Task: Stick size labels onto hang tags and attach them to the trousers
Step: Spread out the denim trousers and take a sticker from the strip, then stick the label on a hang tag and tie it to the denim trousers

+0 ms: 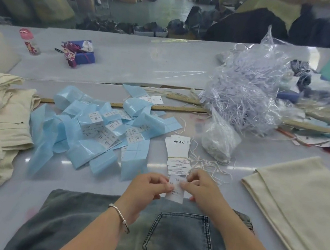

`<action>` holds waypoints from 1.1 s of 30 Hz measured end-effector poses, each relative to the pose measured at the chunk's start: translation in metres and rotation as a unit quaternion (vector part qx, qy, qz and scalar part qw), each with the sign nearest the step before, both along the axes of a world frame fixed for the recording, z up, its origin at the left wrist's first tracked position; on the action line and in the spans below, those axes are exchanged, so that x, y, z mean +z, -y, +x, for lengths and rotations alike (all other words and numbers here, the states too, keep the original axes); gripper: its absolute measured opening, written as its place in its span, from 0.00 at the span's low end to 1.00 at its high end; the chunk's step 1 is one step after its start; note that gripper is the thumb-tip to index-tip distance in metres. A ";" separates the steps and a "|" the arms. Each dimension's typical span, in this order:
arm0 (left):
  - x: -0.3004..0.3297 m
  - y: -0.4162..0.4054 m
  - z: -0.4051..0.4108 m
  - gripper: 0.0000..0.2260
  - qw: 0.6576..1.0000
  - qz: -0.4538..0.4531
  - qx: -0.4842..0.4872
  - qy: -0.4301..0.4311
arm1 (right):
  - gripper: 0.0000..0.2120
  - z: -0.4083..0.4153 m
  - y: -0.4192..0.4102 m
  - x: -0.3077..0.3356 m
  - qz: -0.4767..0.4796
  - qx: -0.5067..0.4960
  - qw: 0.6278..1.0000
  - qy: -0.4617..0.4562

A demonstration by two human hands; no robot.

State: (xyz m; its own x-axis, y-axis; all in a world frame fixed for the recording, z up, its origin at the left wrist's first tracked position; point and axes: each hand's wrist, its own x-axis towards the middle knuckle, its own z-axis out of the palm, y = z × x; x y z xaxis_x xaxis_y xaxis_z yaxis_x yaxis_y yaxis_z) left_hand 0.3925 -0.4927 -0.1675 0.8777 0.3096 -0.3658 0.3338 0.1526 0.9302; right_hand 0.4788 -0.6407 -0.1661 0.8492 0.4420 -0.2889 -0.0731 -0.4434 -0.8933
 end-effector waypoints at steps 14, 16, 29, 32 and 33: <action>-0.053 -0.035 0.060 0.02 0.964 -0.216 0.146 0.048 | 0.20 0.154 -0.058 -0.061 -0.182 0.029 0.960 0.210; -0.063 -0.038 0.064 0.04 0.964 -0.219 0.145 0.045 | 0.28 0.175 -0.070 -0.067 -0.233 0.092 0.943 0.222; -0.082 -0.061 0.089 0.02 0.984 -0.141 0.063 0.088 | 0.40 0.222 -0.108 -0.070 -0.395 0.306 0.813 0.297; -0.083 -0.062 0.087 0.02 0.984 -0.140 0.066 0.088 | 0.40 0.219 -0.107 -0.068 -0.396 0.305 0.812 0.302; -0.082 -0.062 0.087 0.03 0.984 -0.140 0.068 0.088 | 0.40 0.217 -0.106 -0.067 -0.393 0.302 0.813 0.304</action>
